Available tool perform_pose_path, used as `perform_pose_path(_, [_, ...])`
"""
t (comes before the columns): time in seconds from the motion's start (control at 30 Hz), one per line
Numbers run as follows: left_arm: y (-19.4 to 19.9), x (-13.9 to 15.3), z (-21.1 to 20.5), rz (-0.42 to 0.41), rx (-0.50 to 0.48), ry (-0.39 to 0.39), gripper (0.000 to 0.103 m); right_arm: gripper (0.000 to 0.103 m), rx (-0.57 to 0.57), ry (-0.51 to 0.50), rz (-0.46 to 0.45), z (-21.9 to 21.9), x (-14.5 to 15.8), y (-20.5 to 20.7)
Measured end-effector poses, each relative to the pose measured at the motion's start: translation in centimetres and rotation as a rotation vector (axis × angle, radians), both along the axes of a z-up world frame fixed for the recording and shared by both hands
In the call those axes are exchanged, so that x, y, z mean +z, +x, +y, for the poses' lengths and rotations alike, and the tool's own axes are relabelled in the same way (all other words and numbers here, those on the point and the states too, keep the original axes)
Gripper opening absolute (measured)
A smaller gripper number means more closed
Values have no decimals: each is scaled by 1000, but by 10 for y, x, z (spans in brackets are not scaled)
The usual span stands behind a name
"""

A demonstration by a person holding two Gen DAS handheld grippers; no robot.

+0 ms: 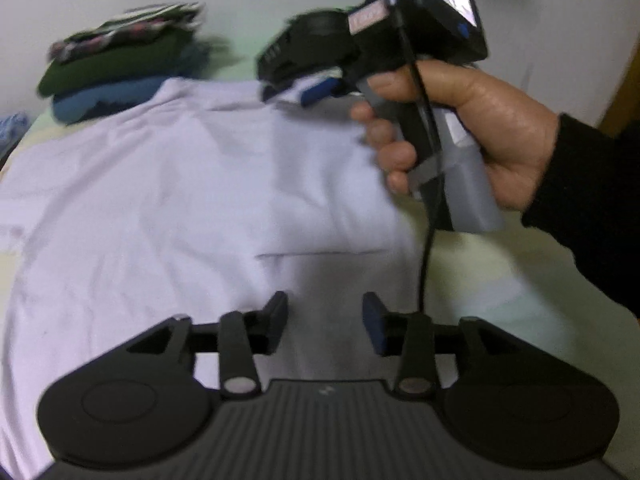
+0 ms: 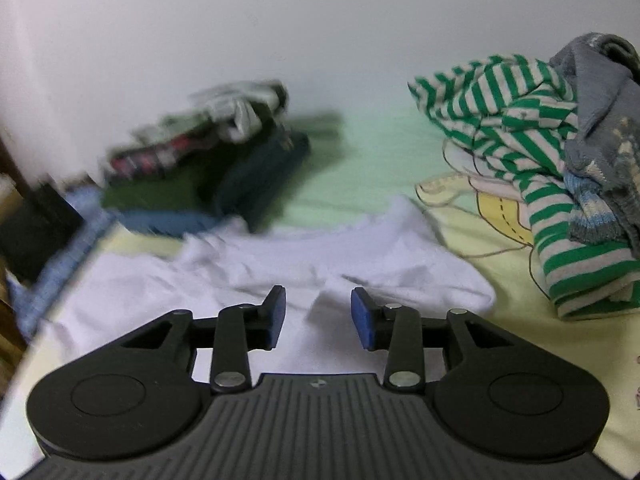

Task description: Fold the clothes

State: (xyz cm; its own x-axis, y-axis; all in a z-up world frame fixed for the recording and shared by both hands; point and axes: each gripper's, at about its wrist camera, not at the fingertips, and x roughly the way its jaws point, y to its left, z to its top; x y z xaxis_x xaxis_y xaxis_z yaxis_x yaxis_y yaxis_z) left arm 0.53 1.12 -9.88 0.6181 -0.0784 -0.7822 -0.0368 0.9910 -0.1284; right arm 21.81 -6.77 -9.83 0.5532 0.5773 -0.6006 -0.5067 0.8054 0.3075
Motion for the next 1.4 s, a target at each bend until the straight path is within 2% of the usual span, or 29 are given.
perform_pose_path(0.03, [1, -2, 3, 7, 10, -4, 43, 38, -4, -11, -2, 4, -2, 1])
perform_pose_path(0.1, [2, -5, 6, 5, 18, 1, 40, 27, -11, -33, -6, 11, -5, 3])
perform_pose_path(0.13, [2, -6, 5, -1, 14, 6, 37, 15, -15, -44, -8, 15, -6, 4])
perform_pose_path(0.2, [1, -6, 2, -7, 3, 15, 36, 5, -22, -66, -11, 22, -9, 6])
perform_pose_path(0.23, [0, -5, 1, -9, -2, 12, 29, 3, -26, -77, -13, 26, -11, 7])
perform_pose_path(0.27, [-1, -5, 0, -11, -7, 9, 17, 2, -17, -56, -18, 26, -8, 7])
perform_pose_path(0.33, [-1, -2, 2, -15, -5, -13, 4, 2, 3, -6, -29, 25, -2, 6])
perform_pose_path(0.37, [-2, -1, 4, -20, -2, -25, 2, 2, 13, 19, -35, 25, 2, 5])
perform_pose_path(0.5, [-10, 0, 2, -24, 0, -3, 2, 2, 74, 132, -34, 26, 8, 4])
perform_pose_path(0.67, [-8, -1, -3, -18, -16, 47, 2, 4, 103, 65, 29, 35, -17, 17])
perform_pose_path(0.7, [-7, 0, -4, -19, -21, 56, 2, 6, 100, 72, 34, 31, -18, 17])
perform_pose_path(0.73, [-8, 0, -4, -17, -24, 59, 3, 17, 85, 111, 34, 21, -13, 16])
perform_pose_path(0.8, [-10, 0, -1, -12, -26, 54, 5, 31, 46, 187, 25, -3, -3, 11])
perform_pose_path(0.83, [-11, 0, 1, -11, -25, 48, 6, 31, 32, 206, 15, -18, 3, 7])
perform_pose_path(0.93, [-14, 0, 5, -5, -20, 37, 9, 31, 37, 148, -4, -44, 10, -4])
perform_pose_path(1.07, [-13, 0, 4, 2, -22, 52, 10, 27, 105, 107, 68, -53, -1, -1])
perform_pose_path(1.13, [-12, 0, 4, 5, -23, 60, 11, 24, 88, 69, 82, -47, -12, 7])
perform_pose_path(1.17, [-11, 0, 4, 7, -23, 64, 15, 15, 54, 48, 66, -45, -17, 12])
perform_pose_path(1.23, [-15, 2, 6, 8, -15, 72, 19, 8, 1, 35, 55, -44, -21, 18])
perform_pose_path(1.3, [-20, 6, 8, 4, -5, 79, 19, 16, -27, 57, 74, -46, -19, 23])
perform_pose_path(1.37, [-28, 8, 9, 3, 3, 87, 19, 17, 24, 109, 55, -51, -7, 8])
perform_pose_path(1.4, [-32, 9, 10, 2, 7, 92, 19, 17, 63, 85, 37, -49, -4, -2])
